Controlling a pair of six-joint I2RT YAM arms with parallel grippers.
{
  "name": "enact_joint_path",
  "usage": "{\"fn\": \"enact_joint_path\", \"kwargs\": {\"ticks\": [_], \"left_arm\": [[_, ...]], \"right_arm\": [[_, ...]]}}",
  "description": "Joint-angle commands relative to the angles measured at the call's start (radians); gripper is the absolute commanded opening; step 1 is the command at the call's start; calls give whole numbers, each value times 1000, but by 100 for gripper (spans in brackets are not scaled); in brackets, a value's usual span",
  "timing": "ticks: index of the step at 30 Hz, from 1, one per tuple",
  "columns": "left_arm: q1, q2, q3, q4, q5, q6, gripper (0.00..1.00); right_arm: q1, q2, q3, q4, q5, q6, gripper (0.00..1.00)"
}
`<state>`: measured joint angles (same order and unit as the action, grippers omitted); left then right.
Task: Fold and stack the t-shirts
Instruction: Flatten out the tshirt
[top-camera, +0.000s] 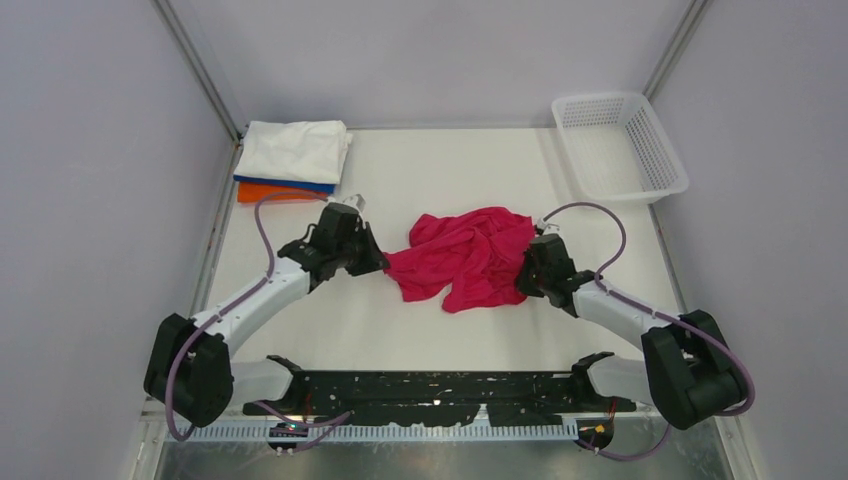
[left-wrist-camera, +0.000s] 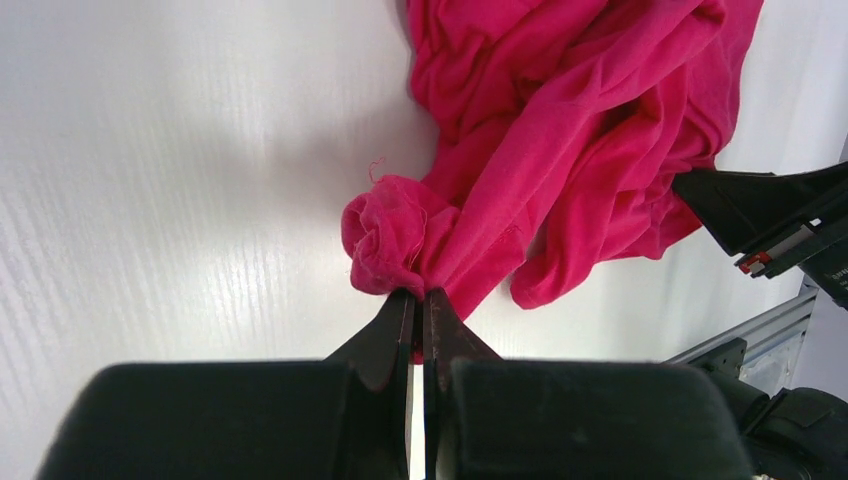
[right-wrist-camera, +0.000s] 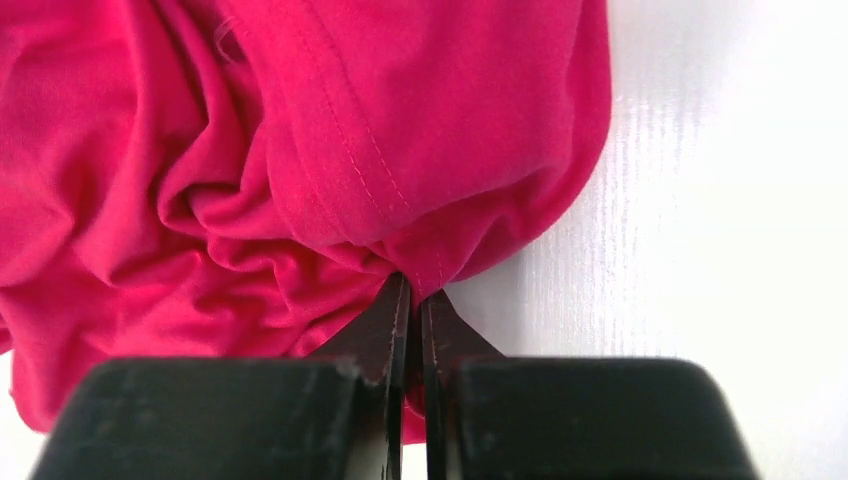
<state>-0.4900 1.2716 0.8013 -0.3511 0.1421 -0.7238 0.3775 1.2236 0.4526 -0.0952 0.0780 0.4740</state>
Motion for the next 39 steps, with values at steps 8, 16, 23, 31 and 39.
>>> {"fn": "enact_joint_path", "kwargs": {"ticks": [8,16,23,31,39], "left_arm": [[-4,-275,149,-57,-163,75,0],[-4,-560,276,-66,-209,183,0],[-4,-747,402,-124,-206,228,0],[-4,-900,502,-118,-147,251,0],[-3,-835,678,-146,-126,286,0]], "right_arm": [[2,-440,191,-176,148,-95,5],[2,-706,407,-297,89,-173,5],[2,-799,662,-338,-79,-214,5],[2,-873,806,-354,-306,-182,5],[2,-879,886,-353,-349,-132,5]]}}
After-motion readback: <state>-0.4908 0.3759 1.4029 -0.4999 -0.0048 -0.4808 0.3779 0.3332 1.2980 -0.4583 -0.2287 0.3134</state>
